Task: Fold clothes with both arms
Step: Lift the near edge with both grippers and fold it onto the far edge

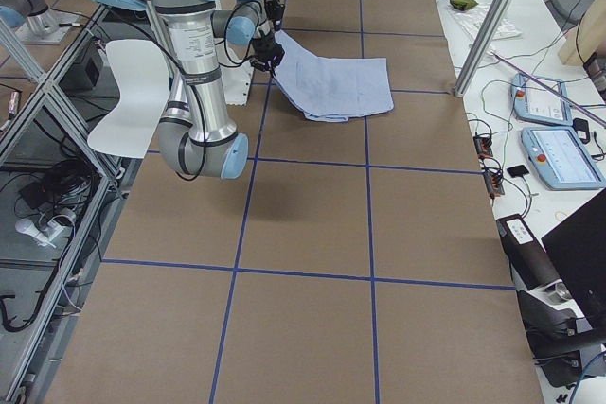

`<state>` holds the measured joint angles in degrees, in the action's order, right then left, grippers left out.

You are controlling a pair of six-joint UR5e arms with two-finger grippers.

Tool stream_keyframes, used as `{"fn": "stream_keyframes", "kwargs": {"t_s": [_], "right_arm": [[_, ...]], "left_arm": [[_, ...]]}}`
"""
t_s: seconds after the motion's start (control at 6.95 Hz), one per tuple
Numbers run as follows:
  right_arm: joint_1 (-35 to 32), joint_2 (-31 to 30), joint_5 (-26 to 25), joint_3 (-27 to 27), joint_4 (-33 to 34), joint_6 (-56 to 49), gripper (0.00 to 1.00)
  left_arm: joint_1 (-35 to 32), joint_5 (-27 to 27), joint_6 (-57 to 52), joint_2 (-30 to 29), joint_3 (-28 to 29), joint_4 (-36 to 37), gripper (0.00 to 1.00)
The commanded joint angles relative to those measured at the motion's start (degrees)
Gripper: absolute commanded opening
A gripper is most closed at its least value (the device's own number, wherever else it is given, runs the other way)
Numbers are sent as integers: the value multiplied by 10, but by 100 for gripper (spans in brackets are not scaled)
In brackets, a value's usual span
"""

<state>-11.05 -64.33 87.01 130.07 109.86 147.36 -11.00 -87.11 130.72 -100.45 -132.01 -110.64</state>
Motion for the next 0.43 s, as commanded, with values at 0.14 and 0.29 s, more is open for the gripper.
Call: {"fn": "stream_keyframes", "kwargs": {"t_s": [0.14,0.29], "right_arm": [[-151,71,100,-67,9,-110,0],[-198,118,128,-121,8,-141,0]], "left_arm": [[-157,-106,-75,-53,42,11,0],[-197,-133,-84,-99,88,16,0]]}}
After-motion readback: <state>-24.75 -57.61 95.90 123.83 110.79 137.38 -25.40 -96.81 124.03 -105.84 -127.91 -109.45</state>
